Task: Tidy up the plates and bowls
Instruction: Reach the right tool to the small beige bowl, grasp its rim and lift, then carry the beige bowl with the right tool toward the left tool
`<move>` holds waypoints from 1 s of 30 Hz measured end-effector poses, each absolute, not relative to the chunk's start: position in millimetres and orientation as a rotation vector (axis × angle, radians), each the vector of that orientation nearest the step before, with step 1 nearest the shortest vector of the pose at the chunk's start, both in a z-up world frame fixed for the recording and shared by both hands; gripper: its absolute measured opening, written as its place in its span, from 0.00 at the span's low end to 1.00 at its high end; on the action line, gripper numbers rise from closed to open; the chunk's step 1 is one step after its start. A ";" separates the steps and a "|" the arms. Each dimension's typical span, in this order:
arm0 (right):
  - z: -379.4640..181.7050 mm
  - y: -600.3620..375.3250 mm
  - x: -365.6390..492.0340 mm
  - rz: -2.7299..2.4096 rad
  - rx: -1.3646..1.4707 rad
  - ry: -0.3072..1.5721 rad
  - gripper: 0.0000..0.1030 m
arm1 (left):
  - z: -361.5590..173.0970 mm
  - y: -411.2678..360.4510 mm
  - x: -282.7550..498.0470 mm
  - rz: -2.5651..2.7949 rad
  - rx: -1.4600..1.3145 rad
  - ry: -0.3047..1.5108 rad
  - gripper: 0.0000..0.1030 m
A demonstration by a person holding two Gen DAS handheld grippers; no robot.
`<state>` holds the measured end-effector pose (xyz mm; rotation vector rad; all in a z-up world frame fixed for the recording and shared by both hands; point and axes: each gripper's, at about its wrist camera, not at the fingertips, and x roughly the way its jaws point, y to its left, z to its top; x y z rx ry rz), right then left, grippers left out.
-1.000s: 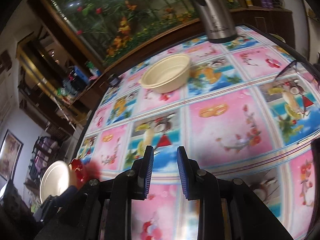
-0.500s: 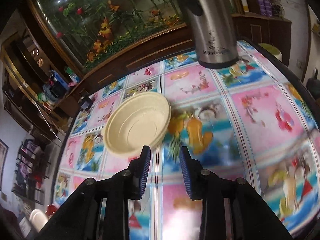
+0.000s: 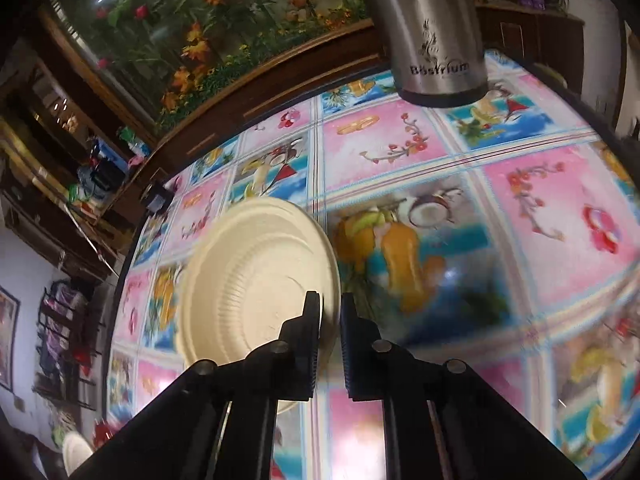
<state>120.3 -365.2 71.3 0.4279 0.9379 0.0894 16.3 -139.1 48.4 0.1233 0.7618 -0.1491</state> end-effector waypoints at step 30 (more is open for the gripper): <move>68.1 -375.1 4.6 0.120 0.308 0.948 0.26 | 64.0 -134.7 5.6 -0.225 0.057 0.726 0.67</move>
